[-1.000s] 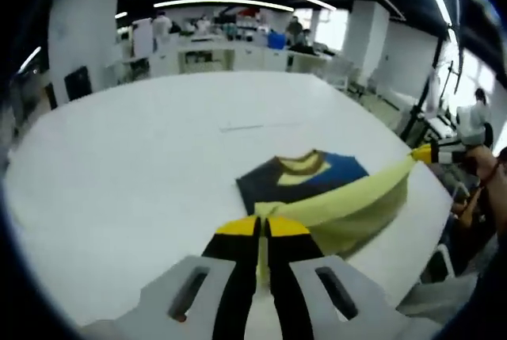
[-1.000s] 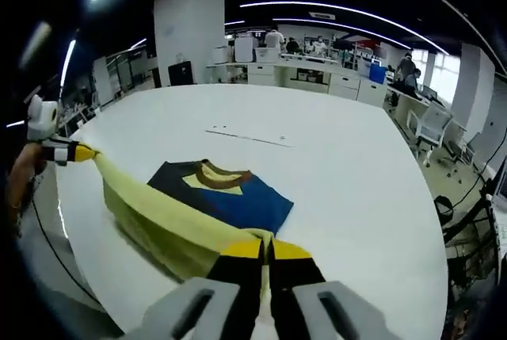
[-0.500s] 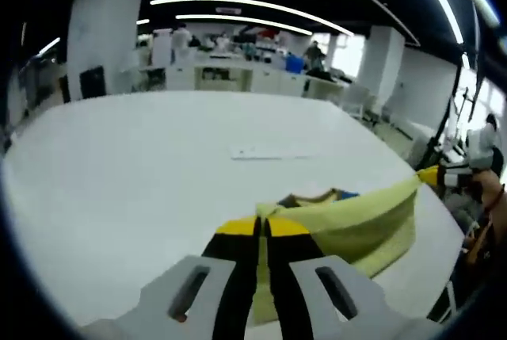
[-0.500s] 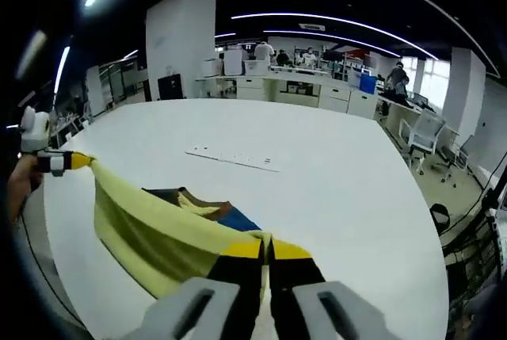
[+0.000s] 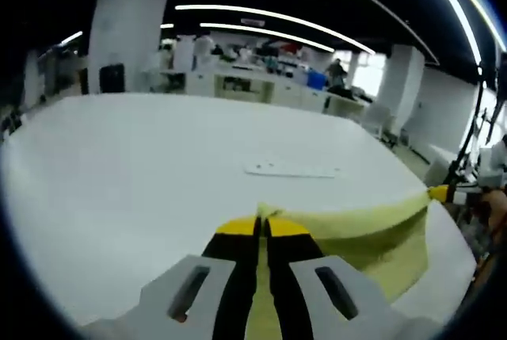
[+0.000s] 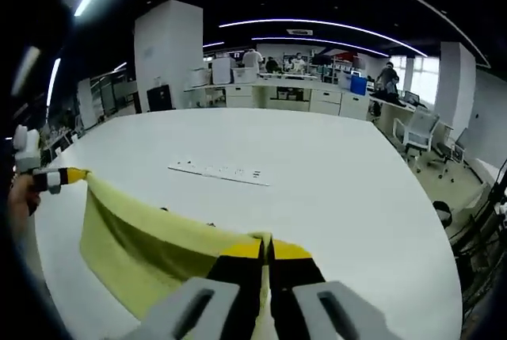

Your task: Fold the garment on the visible template until the final outline fits inside the template.

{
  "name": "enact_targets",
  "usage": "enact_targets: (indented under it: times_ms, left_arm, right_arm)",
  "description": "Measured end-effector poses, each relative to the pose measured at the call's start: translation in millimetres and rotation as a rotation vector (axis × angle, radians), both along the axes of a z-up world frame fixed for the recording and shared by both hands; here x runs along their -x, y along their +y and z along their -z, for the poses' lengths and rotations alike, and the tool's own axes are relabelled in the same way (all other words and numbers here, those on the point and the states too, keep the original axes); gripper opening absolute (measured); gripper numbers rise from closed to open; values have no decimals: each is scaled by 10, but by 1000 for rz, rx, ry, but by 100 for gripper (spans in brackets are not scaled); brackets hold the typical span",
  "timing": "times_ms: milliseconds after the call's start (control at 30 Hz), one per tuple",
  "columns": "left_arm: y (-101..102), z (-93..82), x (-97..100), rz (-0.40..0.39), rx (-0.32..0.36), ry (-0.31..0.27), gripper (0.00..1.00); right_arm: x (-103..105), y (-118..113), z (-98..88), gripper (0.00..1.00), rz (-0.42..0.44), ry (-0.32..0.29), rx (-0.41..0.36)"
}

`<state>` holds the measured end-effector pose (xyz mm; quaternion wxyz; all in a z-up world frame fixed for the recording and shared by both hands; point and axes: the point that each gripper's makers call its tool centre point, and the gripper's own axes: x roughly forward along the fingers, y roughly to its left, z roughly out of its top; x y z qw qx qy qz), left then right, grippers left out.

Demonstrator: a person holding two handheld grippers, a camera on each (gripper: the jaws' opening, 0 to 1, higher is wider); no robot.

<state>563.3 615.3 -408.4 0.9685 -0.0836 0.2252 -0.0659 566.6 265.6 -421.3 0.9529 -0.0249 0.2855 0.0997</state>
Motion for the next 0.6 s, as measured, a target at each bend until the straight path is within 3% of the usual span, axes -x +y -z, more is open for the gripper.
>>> enact_targets:
  times_ms: [133,200,600]
  left_arm:
    - [8,115,-120,-15,-11,6,0]
    - [27,179,-154,-57,31,18,0]
    - [21,649,-391,-98,24,52,0]
  right_arm:
    - [-144,-3,135,0,14,3,2]
    - [-216,5,228,0,8,6,3]
    - [-487,-29,719,0,32,76,-2]
